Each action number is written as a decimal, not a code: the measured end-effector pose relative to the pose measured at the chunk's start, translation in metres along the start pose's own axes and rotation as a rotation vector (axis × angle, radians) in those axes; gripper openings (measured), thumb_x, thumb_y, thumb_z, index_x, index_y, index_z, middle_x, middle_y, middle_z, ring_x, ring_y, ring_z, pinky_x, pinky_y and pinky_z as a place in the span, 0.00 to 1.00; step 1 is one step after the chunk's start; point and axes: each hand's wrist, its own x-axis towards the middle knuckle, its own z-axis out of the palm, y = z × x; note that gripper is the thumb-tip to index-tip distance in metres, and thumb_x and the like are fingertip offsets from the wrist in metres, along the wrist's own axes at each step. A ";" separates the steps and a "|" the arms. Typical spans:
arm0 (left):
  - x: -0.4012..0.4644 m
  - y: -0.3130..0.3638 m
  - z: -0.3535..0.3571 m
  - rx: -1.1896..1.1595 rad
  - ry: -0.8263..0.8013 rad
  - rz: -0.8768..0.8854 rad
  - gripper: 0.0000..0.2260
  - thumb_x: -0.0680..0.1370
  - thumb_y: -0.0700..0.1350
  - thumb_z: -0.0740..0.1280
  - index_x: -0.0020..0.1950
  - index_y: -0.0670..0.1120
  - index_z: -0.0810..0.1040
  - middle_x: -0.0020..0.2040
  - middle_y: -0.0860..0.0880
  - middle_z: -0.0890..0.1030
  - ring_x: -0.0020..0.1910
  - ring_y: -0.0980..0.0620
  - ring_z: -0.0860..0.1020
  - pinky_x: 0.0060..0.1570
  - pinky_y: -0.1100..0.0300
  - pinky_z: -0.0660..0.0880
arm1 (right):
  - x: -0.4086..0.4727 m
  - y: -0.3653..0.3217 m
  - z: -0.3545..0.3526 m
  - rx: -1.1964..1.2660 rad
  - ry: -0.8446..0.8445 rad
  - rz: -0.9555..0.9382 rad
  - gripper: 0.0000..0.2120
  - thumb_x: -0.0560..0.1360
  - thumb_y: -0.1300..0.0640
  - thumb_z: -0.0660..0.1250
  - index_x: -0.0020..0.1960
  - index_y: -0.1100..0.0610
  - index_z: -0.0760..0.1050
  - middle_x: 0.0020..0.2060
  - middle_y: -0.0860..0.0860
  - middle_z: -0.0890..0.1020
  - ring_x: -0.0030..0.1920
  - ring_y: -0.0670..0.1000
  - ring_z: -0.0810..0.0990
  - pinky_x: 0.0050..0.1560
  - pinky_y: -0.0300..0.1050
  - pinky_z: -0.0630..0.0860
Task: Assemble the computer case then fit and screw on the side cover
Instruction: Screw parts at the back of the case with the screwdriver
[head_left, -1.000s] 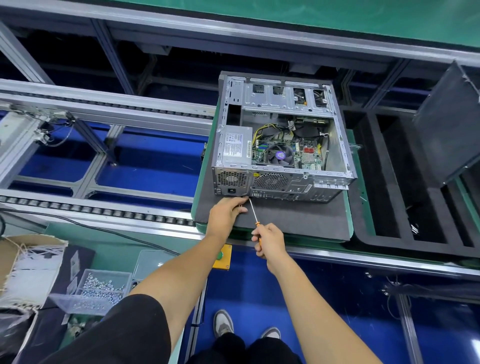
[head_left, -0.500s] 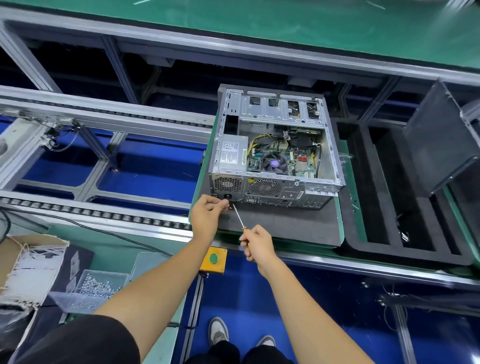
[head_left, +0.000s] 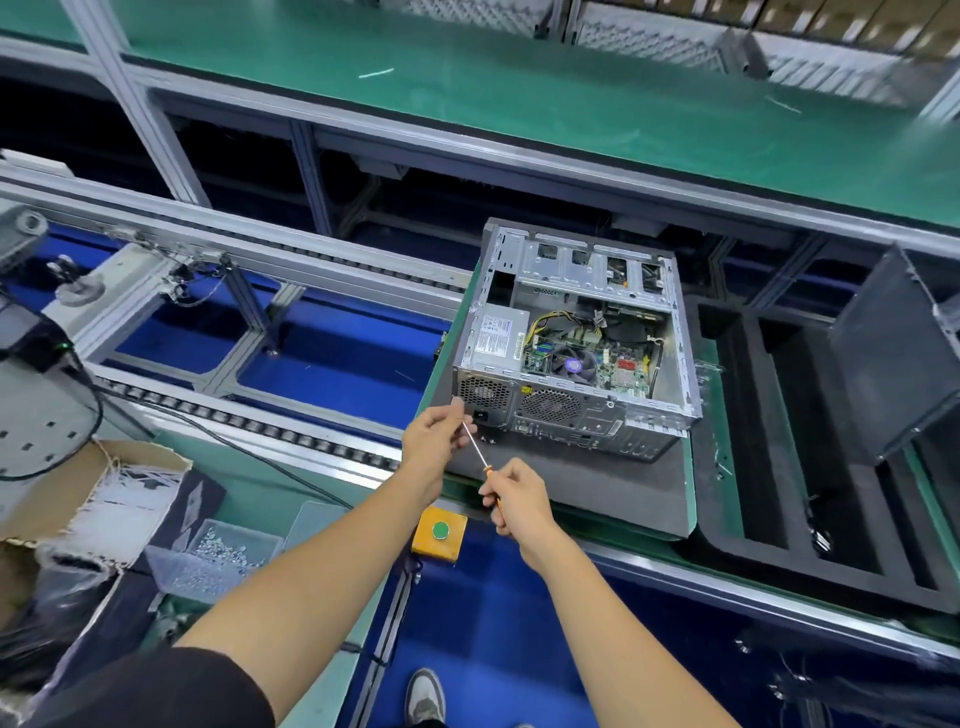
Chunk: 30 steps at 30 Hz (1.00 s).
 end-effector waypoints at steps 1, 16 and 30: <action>-0.002 0.002 0.000 -0.014 -0.012 -0.014 0.13 0.79 0.50 0.70 0.54 0.39 0.80 0.42 0.47 0.85 0.39 0.55 0.83 0.39 0.64 0.80 | -0.002 -0.001 0.000 0.000 -0.003 -0.003 0.09 0.81 0.59 0.64 0.42 0.58 0.70 0.30 0.51 0.78 0.23 0.47 0.65 0.23 0.39 0.61; -0.010 0.023 0.007 -0.014 -0.120 -0.142 0.25 0.68 0.59 0.75 0.54 0.41 0.82 0.43 0.48 0.85 0.40 0.54 0.84 0.39 0.63 0.79 | -0.018 -0.019 0.001 0.033 0.031 -0.033 0.09 0.80 0.64 0.63 0.41 0.58 0.69 0.25 0.47 0.77 0.22 0.47 0.64 0.22 0.38 0.60; 0.005 0.031 0.009 -0.059 -0.119 -0.197 0.15 0.76 0.51 0.74 0.55 0.41 0.84 0.43 0.48 0.86 0.40 0.54 0.85 0.41 0.62 0.81 | -0.009 -0.026 0.030 0.150 0.113 0.005 0.07 0.81 0.61 0.63 0.44 0.58 0.71 0.28 0.50 0.77 0.22 0.46 0.66 0.23 0.39 0.62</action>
